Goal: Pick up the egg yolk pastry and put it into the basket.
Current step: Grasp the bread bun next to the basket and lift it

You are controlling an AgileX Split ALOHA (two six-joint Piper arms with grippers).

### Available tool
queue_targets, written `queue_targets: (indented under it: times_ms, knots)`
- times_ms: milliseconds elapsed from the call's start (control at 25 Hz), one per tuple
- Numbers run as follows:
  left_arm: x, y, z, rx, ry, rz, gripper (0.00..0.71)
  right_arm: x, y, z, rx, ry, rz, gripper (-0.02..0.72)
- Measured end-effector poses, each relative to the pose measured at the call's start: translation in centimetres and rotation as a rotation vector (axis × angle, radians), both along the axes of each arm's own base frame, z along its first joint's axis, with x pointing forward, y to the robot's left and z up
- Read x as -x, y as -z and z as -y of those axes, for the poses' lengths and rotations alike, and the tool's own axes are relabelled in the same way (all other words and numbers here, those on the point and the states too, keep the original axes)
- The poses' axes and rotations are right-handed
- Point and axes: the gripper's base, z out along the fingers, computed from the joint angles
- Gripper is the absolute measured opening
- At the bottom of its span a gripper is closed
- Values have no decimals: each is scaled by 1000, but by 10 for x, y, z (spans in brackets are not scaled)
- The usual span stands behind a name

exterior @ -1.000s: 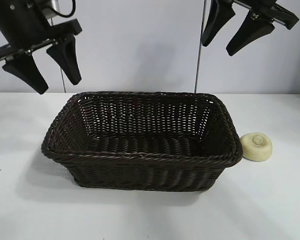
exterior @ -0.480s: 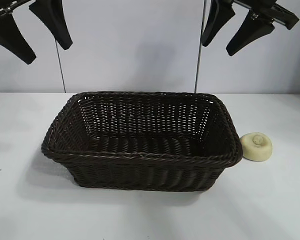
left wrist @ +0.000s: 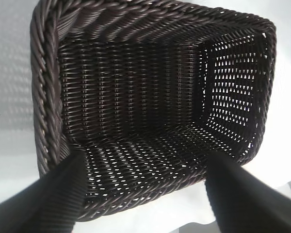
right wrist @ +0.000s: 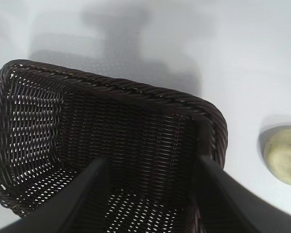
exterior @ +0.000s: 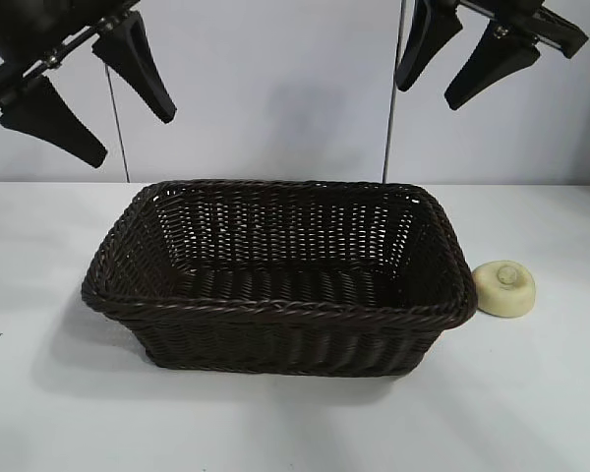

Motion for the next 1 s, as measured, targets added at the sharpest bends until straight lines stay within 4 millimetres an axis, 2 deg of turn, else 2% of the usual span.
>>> queue_targets:
  times_ms: [800, 1000]
  knots:
    - [-2, -1, 1, 7, -13, 17, 507, -1, 0, 0, -2, 4, 10, 393]
    - [-2, -1, 1, 7, -11, 16, 507, 0, 1, 4, 53, -6, 7, 393]
